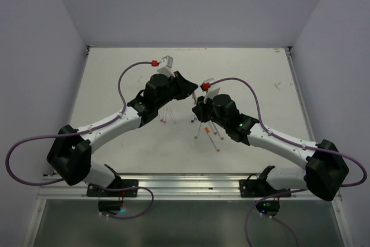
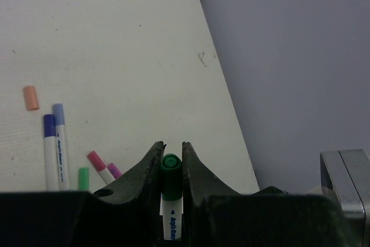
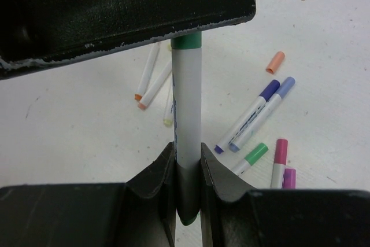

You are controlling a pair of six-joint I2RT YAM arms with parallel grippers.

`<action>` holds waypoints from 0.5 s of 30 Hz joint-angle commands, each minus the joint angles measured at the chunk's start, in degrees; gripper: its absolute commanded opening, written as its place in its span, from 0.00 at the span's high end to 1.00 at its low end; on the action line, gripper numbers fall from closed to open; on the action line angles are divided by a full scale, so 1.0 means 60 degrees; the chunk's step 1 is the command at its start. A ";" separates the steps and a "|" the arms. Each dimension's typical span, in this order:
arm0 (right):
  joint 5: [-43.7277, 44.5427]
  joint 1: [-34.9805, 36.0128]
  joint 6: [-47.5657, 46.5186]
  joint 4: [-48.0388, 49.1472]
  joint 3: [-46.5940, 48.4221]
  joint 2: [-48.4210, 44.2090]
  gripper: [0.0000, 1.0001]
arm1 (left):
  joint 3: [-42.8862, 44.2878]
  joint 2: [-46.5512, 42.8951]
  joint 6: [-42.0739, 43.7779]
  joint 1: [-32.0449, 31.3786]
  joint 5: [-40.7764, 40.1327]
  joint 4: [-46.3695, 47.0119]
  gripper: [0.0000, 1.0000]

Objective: Open the pen caps

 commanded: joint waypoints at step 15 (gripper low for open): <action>-0.0368 0.0050 0.0334 0.0003 -0.1522 -0.0846 1.00 | 0.1097 -0.0617 0.0264 0.1591 -0.0451 0.0457 1.00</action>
